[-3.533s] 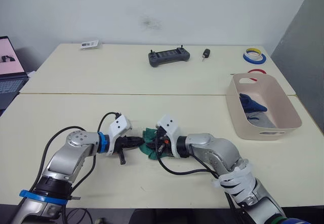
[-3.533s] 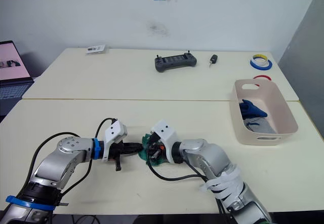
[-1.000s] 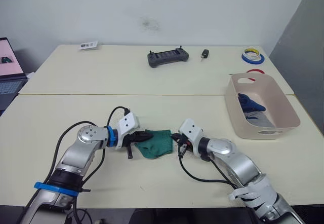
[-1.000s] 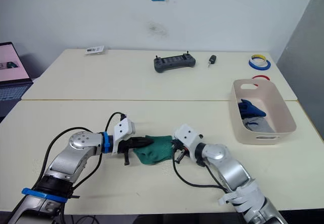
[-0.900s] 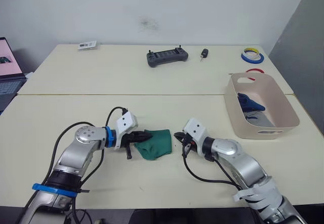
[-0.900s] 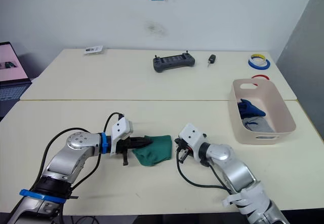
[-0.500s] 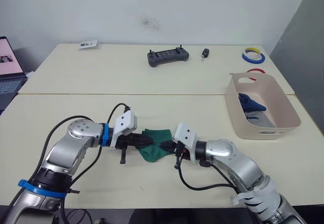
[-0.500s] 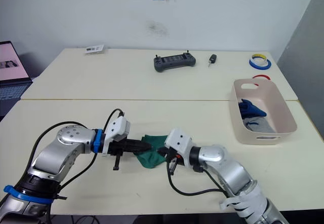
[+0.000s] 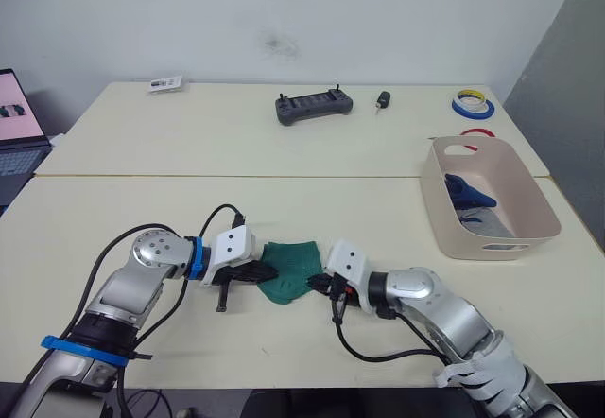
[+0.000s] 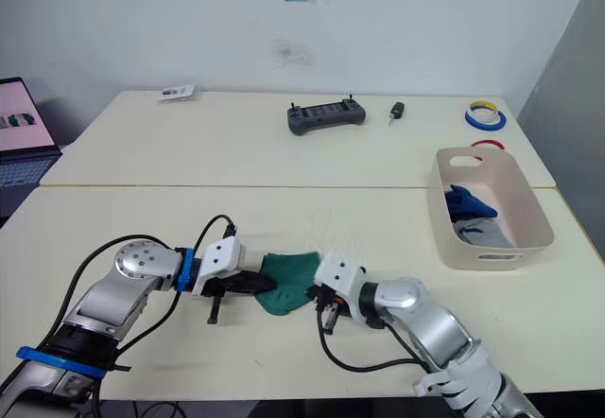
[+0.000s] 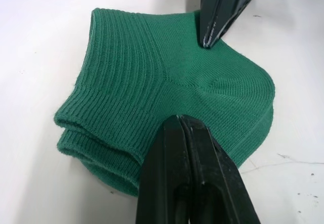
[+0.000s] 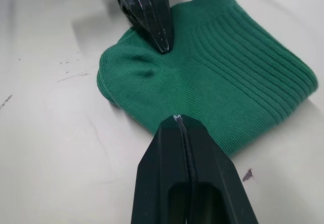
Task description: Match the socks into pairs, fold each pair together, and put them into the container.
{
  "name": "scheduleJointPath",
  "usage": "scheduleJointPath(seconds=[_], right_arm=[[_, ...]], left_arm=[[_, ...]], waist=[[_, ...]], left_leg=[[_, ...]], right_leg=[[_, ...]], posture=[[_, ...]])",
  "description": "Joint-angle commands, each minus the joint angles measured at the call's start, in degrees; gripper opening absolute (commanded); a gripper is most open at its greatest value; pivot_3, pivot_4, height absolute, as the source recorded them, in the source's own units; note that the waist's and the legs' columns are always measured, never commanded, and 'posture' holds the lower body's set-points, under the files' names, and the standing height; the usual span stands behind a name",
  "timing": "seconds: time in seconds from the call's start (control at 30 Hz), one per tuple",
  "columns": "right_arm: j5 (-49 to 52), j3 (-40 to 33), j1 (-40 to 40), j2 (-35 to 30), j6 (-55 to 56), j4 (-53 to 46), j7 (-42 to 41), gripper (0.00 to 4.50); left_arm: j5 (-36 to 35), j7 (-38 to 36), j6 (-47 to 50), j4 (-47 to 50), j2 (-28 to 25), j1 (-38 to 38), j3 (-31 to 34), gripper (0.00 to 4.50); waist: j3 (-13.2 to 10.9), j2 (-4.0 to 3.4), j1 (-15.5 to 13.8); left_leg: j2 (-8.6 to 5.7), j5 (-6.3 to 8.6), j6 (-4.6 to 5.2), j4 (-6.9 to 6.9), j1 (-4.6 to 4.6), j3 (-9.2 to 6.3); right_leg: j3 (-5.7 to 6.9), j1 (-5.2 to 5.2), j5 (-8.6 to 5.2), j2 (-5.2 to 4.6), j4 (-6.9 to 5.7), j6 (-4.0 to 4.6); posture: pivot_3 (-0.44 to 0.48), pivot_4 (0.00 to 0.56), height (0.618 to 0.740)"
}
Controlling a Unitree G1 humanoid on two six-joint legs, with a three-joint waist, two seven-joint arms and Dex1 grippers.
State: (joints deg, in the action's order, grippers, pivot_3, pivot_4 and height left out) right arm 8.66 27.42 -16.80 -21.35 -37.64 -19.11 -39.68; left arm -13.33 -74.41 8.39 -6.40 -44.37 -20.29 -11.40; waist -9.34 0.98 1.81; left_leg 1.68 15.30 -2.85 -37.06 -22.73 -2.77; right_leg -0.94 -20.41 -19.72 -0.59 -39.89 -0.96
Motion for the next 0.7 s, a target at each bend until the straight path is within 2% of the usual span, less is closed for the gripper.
scheduleJointPath(seconds=[0.03,0.17,0.47,0.7], right_arm=[[4.30,-4.06,-0.86,0.82,-0.92,-5.94,-0.98,0.02],[4.74,-5.73,-4.12,3.13,-1.09,-4.52,0.83,0.02],[-3.28,-0.78,-9.55,10.82,5.86,13.68,6.24,0.02],[-6.05,-0.38,-6.51,8.56,5.32,14.38,6.32,0.02]], left_arm=[[-6.14,0.74,8.65,4.81,-0.46,-0.75,4.77,0.00],[-9.55,3.40,14.88,6.83,0.83,-4.20,7.49,0.00],[-3.37,4.38,11.19,1.59,4.37,-5.07,2.23,0.00],[1.08,5.34,6.77,-4.78,3.97,-3.88,2.25,0.00]], waist=[[0.00,0.00,0.02],[-0.02,0.02,0.01],[-0.01,0.02,0.07],[-0.01,0.02,0.02]], left_leg=[[0.00,0.00,0.00,0.00,-0.02,0.00],[0.01,0.00,0.00,-0.01,-0.08,-0.06],[0.00,-0.01,-0.01,-0.01,-0.08,0.02],[0.00,-0.01,0.00,-0.01,-0.06,0.01]], right_leg=[[0.00,-0.02,0.00,0.00,0.00,0.00],[0.03,-0.05,0.00,0.00,-0.01,0.00],[-0.02,-0.12,0.00,0.04,-0.01,0.00],[-0.02,-0.11,0.00,0.02,-0.03,0.01]], posture=[[0.000,0.150,0.740],[0.000,0.150,0.740],[0.000,0.150,0.740],[0.000,0.150,0.740]])
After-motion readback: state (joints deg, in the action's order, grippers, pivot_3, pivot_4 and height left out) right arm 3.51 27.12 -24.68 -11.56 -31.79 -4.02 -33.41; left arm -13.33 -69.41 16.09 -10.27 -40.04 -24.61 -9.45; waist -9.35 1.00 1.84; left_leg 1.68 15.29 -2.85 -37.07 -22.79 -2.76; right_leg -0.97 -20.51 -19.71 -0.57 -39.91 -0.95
